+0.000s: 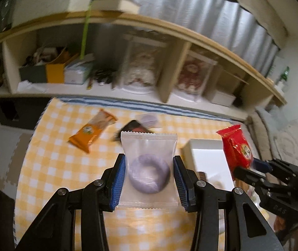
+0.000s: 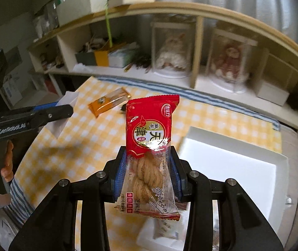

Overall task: Organize snacks
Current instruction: 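Carry both packs over the white tray and open both tools to drop them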

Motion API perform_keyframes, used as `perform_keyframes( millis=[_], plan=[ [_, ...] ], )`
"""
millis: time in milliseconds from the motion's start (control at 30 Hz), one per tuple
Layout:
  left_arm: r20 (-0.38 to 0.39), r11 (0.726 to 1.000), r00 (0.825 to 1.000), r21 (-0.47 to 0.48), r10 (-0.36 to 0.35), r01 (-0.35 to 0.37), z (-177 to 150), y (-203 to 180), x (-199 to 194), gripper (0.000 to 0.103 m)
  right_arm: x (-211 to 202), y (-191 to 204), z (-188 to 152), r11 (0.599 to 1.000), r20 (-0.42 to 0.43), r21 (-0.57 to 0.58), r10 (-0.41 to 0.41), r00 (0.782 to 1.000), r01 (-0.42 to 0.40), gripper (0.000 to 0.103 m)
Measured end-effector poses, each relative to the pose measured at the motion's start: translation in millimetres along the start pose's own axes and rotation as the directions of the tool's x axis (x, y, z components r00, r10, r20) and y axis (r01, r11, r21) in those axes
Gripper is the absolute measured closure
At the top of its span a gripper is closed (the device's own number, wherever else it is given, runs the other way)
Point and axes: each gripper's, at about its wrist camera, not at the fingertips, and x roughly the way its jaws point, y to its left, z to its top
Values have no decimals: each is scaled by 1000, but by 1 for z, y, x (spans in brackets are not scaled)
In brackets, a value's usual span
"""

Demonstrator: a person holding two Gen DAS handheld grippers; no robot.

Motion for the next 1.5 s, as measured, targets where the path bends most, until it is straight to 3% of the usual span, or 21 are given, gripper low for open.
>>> perform_keyframes(
  millis=[367,833,1167,1500],
  plan=[
    [-18,989,996,122,-86,88,3,-93,14,59,-59,-68,-23,993,54,83,-85,995,80,64],
    [-146,963,967,137,-210,230,-12,-201,128,59,-94,-177,-78,956,9,221,-201,980,194,64],
    [-255,948,917,1,-307,317,-23,-236,234,59,-68,-238,-109,932,-63,318,-160,985,172,64],
    [-322,935,879,-176,-352,309,-31,-233,328,59,-17,-268,-119,932,-109,337,-105,988,136,64]
  ],
)
